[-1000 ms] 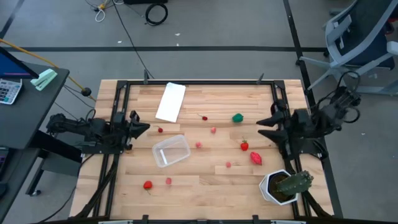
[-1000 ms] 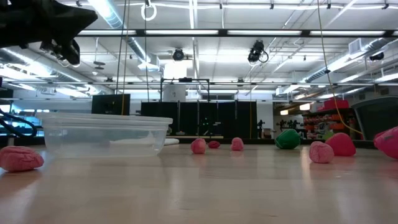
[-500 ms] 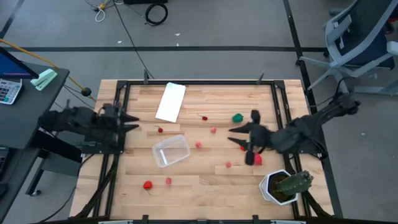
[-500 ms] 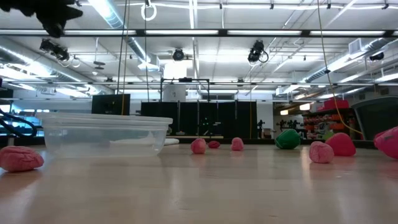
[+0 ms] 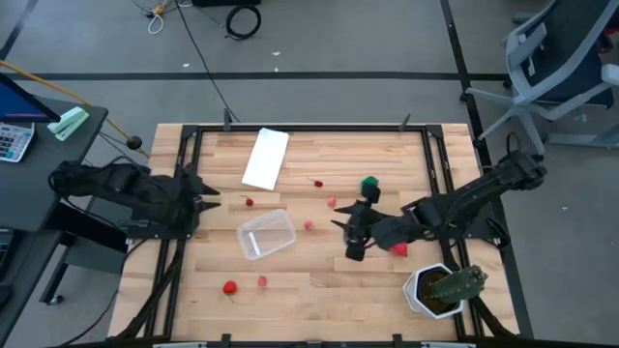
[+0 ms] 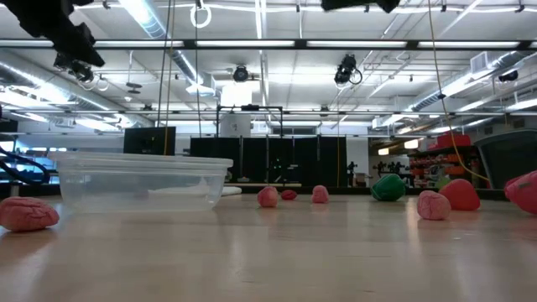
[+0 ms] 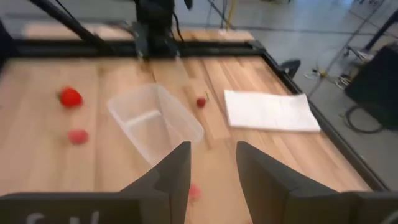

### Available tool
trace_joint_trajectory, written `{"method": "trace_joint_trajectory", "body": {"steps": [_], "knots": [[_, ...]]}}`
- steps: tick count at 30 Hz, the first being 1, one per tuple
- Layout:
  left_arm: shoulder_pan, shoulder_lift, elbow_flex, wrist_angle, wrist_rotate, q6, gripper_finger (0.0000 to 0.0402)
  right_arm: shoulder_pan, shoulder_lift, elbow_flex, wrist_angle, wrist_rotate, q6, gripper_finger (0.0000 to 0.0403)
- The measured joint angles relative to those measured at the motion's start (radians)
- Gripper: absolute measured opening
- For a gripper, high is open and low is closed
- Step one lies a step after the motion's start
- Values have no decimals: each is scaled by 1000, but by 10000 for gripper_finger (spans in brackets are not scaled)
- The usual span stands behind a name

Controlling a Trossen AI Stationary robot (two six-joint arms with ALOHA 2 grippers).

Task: Pick and placing Produce into tupperware
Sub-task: Put the cherry into the transparent bin

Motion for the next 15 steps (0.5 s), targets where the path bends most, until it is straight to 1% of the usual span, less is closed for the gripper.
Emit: {"method": "trace_joint_trajectory", "body": {"steps": [5, 8, 11, 13, 15], "knots": [[1, 160, 0, 0, 0, 0, 167, -42, 55, 0, 0, -5, -20, 137], [23, 274, 0, 0, 0, 0, 167, -76, 76, 0, 0, -7, -20, 137], [74, 381, 0, 0, 0, 0, 168, -111, 88, 0, 2, -7, -14, 137], [130, 448, 0, 1, 0, -10, 169, -131, 90, 0, -1, -10, -12, 137], [201, 513, 0, 4, 1, -68, 169, -151, 90, 0, 2, -14, -10, 137]]}}
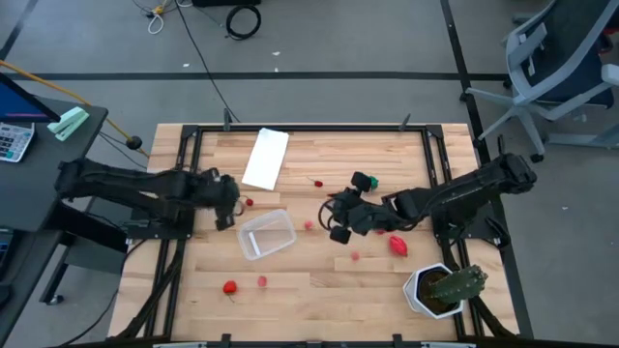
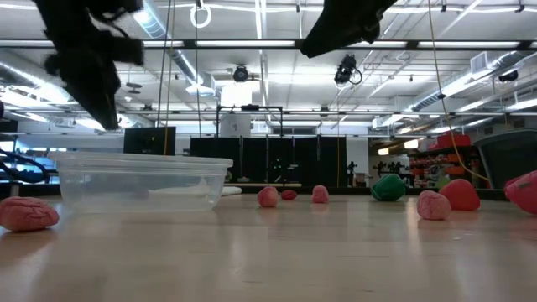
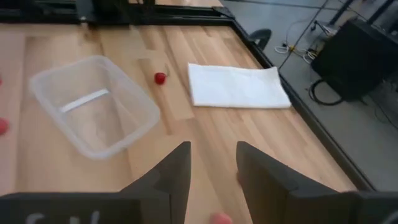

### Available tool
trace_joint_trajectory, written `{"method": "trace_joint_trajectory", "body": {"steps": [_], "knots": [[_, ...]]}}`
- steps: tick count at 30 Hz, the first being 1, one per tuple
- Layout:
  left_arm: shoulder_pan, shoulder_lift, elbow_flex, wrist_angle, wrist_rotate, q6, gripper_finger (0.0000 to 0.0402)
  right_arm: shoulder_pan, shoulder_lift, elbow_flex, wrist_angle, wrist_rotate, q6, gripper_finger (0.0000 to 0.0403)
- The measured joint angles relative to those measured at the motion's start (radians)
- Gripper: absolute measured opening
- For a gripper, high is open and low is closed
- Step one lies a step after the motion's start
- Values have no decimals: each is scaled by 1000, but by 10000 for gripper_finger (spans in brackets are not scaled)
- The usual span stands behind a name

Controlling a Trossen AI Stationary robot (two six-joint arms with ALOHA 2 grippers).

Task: Pick and placing Produce into tupperware
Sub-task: Put the cherry into the transparent bin

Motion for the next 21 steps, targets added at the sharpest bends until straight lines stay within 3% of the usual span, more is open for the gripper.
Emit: {"method": "trace_joint_trajectory", "body": {"steps": [3, 9, 17, 21], "knots": [[108, 81, 0, 2, 34, -10, 165, -19, -2, 0, -2, -3, 1, 137], [248, 175, 0, 48, 148, 217, 147, -28, -1, 0, -2, -16, 0, 137], [322, 260, -4, 71, 168, 559, 153, -28, 0, 0, -30, -23, -10, 137], [322, 325, -4, 109, 168, 618, 167, -28, 1, 0, -38, -25, -10, 137]]}}
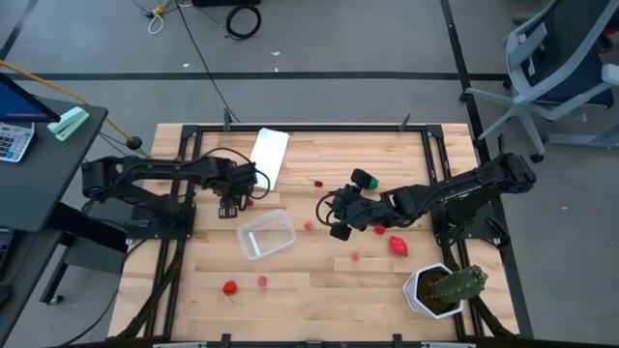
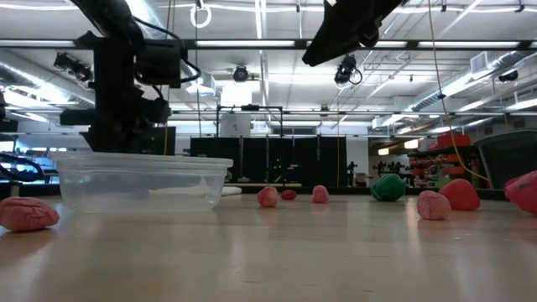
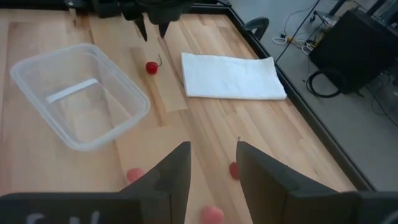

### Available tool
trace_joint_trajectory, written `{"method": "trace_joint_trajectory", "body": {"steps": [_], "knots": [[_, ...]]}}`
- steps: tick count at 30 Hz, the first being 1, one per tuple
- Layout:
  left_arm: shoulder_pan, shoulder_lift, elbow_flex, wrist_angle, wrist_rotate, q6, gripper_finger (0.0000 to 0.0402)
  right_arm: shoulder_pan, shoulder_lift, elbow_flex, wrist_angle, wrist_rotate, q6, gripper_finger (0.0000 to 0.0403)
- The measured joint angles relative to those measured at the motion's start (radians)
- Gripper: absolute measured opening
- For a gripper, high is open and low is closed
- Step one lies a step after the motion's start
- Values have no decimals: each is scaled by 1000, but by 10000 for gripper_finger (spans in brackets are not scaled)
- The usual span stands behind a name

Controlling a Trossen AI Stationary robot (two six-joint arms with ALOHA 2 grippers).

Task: Pick and placing Produce into tupperware
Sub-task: Put the cherry into the transparent bin

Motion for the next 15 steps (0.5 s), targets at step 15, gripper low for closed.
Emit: {"method": "trace_joint_trajectory", "body": {"steps": [15], "knots": [[13, 227, 5, 91, -1, 54, 175, 0, 0, 0, -7, -5, 2, 137]]}}
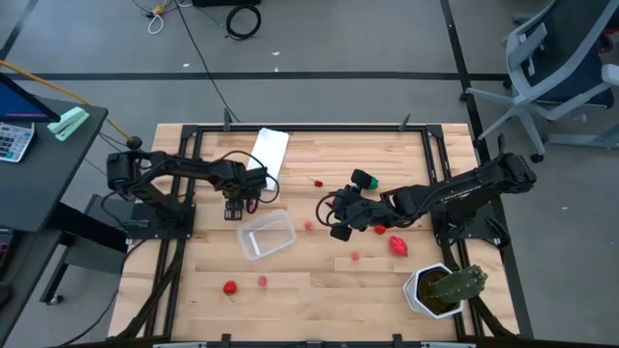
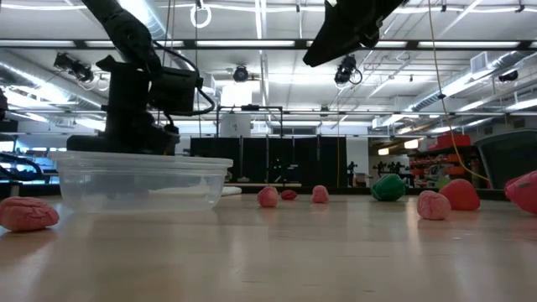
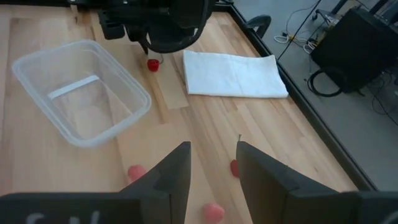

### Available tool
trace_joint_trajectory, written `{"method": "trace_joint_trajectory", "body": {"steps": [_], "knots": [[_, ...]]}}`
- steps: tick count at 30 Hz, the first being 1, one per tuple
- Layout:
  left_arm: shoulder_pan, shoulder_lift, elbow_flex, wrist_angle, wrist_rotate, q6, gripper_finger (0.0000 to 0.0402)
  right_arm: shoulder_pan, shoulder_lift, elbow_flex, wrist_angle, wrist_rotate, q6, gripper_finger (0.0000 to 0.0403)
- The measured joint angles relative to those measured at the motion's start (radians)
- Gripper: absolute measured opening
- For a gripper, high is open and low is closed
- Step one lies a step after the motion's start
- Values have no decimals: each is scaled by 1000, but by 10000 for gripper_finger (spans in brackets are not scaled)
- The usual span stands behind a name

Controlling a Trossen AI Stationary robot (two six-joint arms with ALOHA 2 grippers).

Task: Pick and placing Produce into tupperware
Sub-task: Put the cherry into the transparent bin

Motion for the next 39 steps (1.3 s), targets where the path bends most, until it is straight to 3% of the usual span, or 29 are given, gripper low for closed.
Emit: {"method": "trace_joint_trajectory", "body": {"steps": [13, 19, 27, 32, 35, 39], "knots": [[39, -5, 12, 14, 19, 48, 159, 0, 0, 0, 0, 0, 7, 137], [39, -5, 12, 20, 19, 50, 111, 0, 0, 0, 0, 0, 8, 137], [39, -4, 12, 36, 4, 24, 14, 0, 1, 0, 0, 0, 8, 137], [39, -4, 12, 37, -5, -77, 9, 0, 1, 0, 0, 0, 8, 137], [24, -4, 13, 37, -57, -133, 5, 0, 1, 0, 0, 0, 8, 137], [6, -23, 17, 0, -216, -205, 3, 1, 1, 0, 0, 0, 8, 137]]}}
